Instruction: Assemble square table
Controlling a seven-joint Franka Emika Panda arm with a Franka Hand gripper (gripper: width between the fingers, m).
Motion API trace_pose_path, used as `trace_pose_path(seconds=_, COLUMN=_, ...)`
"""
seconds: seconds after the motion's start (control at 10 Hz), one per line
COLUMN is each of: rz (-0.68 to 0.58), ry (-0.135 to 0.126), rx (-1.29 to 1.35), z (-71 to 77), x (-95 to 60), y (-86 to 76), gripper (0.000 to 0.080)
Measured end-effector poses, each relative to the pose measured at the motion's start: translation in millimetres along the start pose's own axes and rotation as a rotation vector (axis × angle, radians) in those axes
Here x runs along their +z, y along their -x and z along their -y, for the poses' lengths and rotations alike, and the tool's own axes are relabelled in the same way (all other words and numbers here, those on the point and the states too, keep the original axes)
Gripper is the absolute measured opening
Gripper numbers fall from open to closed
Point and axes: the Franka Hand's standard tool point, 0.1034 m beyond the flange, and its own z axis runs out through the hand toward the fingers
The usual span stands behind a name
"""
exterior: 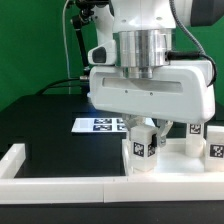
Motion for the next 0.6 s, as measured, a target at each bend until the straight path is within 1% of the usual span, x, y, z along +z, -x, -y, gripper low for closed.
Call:
trace_pose_path(seconds=0.2, rz=0.011, ry=-0.008, rx=0.398, z=1.1, x=2.2, y=1.4, gripper=0.0293)
trace_pose_path(seconds=0.4, rz=0.048, ry=-0.053, rx=0.72, z=6.3, x=3.2, y=0.8, gripper=0.0294)
trace_pose_path(seconds=0.5, rz=0.058, ry=-0.104, rx=0.903, z=6.1, x=3.4, y=-0.5, gripper=0.0294)
trace_pose_path(seconds=0.6, rz=0.059, ry=-0.103, rx=0.925, z=6.2, x=3.6, y=-0.5, gripper=0.0294)
